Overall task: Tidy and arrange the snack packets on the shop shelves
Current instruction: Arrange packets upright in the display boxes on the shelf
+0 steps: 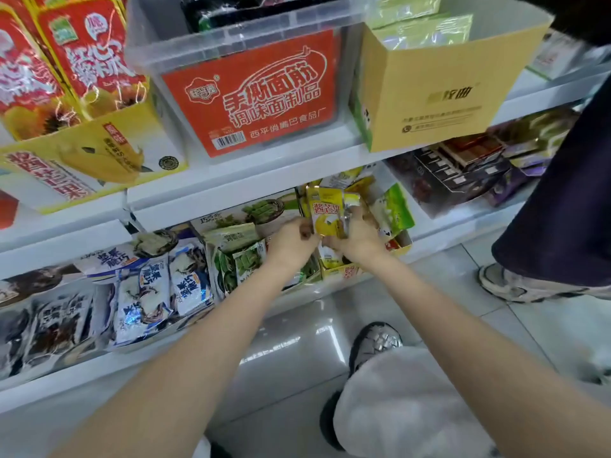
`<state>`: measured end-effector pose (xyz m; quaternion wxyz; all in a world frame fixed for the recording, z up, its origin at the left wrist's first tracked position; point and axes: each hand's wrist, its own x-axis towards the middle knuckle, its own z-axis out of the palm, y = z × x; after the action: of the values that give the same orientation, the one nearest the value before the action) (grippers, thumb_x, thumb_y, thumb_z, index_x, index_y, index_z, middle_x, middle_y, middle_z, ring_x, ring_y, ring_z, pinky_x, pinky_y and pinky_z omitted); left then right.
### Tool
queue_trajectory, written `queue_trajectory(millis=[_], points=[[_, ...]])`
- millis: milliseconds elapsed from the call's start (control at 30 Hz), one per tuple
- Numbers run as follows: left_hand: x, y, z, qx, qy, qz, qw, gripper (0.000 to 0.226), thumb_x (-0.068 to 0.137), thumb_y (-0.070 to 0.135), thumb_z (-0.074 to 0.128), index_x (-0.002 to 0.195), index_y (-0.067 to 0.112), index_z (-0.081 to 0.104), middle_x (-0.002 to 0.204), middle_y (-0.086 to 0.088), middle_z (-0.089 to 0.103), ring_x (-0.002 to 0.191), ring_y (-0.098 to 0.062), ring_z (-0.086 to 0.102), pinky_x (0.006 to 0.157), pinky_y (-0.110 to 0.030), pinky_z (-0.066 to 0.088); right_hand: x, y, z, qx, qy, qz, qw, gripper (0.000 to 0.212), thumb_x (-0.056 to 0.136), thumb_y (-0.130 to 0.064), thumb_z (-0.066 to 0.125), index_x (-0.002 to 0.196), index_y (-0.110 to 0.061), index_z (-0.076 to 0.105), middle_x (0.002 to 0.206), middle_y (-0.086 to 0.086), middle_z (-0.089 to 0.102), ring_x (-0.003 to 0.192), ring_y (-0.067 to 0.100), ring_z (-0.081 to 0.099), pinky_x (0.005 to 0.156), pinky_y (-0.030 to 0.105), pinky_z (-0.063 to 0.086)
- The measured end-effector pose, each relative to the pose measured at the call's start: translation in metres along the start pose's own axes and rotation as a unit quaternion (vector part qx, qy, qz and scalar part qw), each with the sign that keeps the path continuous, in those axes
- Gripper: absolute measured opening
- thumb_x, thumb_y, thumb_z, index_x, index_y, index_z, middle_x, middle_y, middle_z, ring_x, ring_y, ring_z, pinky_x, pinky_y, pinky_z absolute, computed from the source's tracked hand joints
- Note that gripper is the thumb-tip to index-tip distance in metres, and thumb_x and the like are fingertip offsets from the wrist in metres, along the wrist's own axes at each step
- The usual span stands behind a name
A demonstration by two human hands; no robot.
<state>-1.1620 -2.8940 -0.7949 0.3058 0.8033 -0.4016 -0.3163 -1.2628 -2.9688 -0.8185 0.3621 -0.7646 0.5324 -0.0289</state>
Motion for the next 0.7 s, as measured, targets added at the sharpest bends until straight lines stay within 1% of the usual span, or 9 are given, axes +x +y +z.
queue_trajectory(millis=[67,100,133,200,267,333,400,600,700], points=[[0.0,-0.005,-0.002,-0.014,-0.009,-0.003,1.0,0.032,0.088,0.012,0.058,0.119,0.004,0.057,0.115,-0.012,0.063,0.107,-0.026,0.058,0.09,-0.033,0.049,0.004,-0.001,-0.001,0.028,0.01,0.014,0.999,0.085,0.077,-0.035,0.072,0.138,-0.004,0.022,0.135,0.016,0.046,0.124,0.034,0.044,0.1,0.042,0.04],[0.0,-0.008,-0.003,-0.021,-0.016,-0.003,1.0,0.035,0.088,0.011,0.058,0.122,0.005,0.056,0.116,-0.01,0.063,0.108,-0.024,0.057,0.091,-0.031,0.048,0.006,-0.001,-0.001,0.05,-0.001,0.029,0.998,0.085,0.076,-0.032,0.073,0.139,-0.003,0.023,0.136,0.014,0.046,0.126,0.032,0.043,0.099,0.038,0.04],[-0.001,-0.009,-0.004,-0.029,-0.022,-0.003,0.999,0.036,0.088,0.01,0.058,0.123,0.006,0.055,0.117,-0.009,0.062,0.109,-0.023,0.057,0.092,-0.028,0.046,0.005,-0.002,-0.002,0.072,-0.017,0.034,0.997,0.078,0.076,-0.027,0.074,0.136,-0.002,0.031,0.132,0.012,0.049,0.125,0.029,0.045,0.093,0.031,0.041],[-0.003,-0.011,-0.006,-0.045,-0.023,-0.004,0.999,0.036,0.088,0.007,0.055,0.124,0.006,0.054,0.116,-0.009,0.062,0.111,-0.023,0.056,0.093,-0.028,0.045,0.0,-0.005,-0.001,0.109,-0.024,0.019,0.994,0.048,0.079,-0.017,0.071,0.12,-0.004,0.051,0.117,0.01,0.059,0.112,0.024,0.055,0.077,0.023,0.04],[-0.007,-0.011,-0.009,-0.054,-0.018,-0.007,0.998,0.035,0.089,0.006,0.051,0.124,0.007,0.054,0.113,-0.008,0.062,0.109,-0.022,0.057,0.091,-0.029,0.046,-0.007,-0.006,-0.005,0.198,0.046,0.004,0.979,0.035,0.079,-0.009,0.069,0.111,-0.007,0.055,0.107,0.01,0.062,0.102,0.023,0.058,0.077,0.023,0.041],[-0.011,-0.012,-0.012,-0.063,-0.014,-0.011,0.998,0.035,0.091,0.007,0.05,0.126,0.007,0.052,0.114,-0.008,0.061,0.105,-0.019,0.056,0.084,-0.025,0.048,-0.014,-0.002,-0.02,0.329,0.142,0.007,0.934,0.042,0.077,-0.003,0.069,0.113,-0.011,0.048,0.1,0.004,0.06,0.097,0.022,0.058,0.081,0.026,0.043],[-0.015,-0.013,-0.013,-0.067,-0.017,-0.008,0.998,0.035,0.092,0.007,0.049,0.126,0.007,0.05,0.117,-0.009,0.06,0.101,-0.015,0.054,0.081,-0.021,0.044,-0.023,0.004,-0.037,0.387,0.183,0.004,0.904,0.046,0.078,0.0,0.067,0.11,-0.018,0.04,0.094,-0.003,0.056,0.092,0.017,0.056,0.082,0.026,0.042],[-0.021,-0.016,-0.007,-0.023,-0.067,-0.001,0.998,0.041,0.092,0.002,0.046,0.132,0.005,0.044,0.126,-0.013,0.056,0.11,-0.023,0.054,0.088,-0.021,0.04,-0.017,0.004,-0.034,0.254,0.131,0.004,0.958,0.04,0.08,-0.009,0.067,0.116,-0.008,0.048,0.115,0.011,0.059,0.108,0.026,0.055,0.093,0.035,0.045],[-0.024,-0.017,-0.004,-0.027,-0.085,0.002,0.996,0.043,0.091,0.0,0.046,0.134,0.005,0.042,0.128,-0.012,0.054,0.113,-0.023,0.053,0.092,-0.023,0.04,-0.006,-0.006,-0.019,0.14,0.095,0.041,0.985,0.035,0.087,-0.018,0.06,0.117,-0.003,0.051,0.132,0.016,0.046,0.118,0.03,0.048,0.092,0.033,0.04]])
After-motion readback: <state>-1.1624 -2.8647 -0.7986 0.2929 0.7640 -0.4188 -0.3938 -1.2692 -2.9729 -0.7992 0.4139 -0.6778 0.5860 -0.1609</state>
